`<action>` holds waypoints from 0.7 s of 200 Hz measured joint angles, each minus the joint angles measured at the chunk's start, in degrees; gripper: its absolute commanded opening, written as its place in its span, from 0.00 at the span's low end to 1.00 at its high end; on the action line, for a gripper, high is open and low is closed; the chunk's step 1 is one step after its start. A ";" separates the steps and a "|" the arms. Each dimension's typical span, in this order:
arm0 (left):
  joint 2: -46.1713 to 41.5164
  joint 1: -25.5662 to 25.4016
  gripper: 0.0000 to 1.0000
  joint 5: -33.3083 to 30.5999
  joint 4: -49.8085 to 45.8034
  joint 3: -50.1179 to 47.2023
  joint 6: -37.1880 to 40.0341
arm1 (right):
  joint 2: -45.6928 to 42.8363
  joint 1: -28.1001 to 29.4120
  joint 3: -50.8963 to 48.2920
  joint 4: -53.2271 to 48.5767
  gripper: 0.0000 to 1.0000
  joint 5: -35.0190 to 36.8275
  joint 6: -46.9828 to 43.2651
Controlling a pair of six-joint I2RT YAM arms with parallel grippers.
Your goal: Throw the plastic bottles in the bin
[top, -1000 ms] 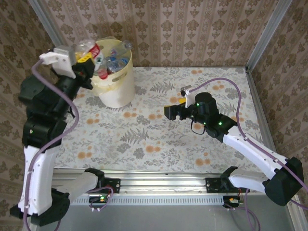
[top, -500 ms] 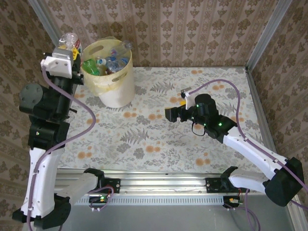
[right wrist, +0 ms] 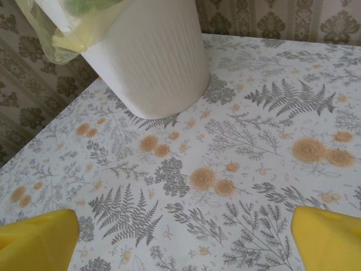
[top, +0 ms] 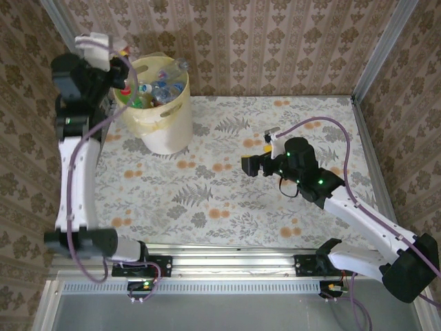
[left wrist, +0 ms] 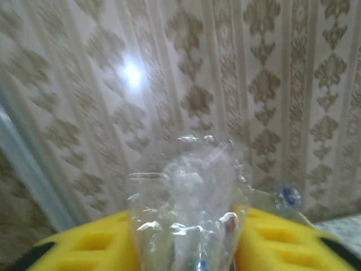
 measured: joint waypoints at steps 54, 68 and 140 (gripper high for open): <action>15.96 -1.33 1.00 -1.44 -19.15 18.32 -1.84 | -3.39 -1.62 -1.92 -1.40 0.99 0.39 0.00; 14.73 -1.38 1.00 -2.84 -21.03 21.77 -2.58 | -4.83 -2.12 -2.49 -1.66 0.99 0.44 0.00; -5.38 -1.20 1.00 -4.20 -20.57 24.41 -5.40 | -6.58 -3.26 -4.28 -1.79 1.00 0.42 0.04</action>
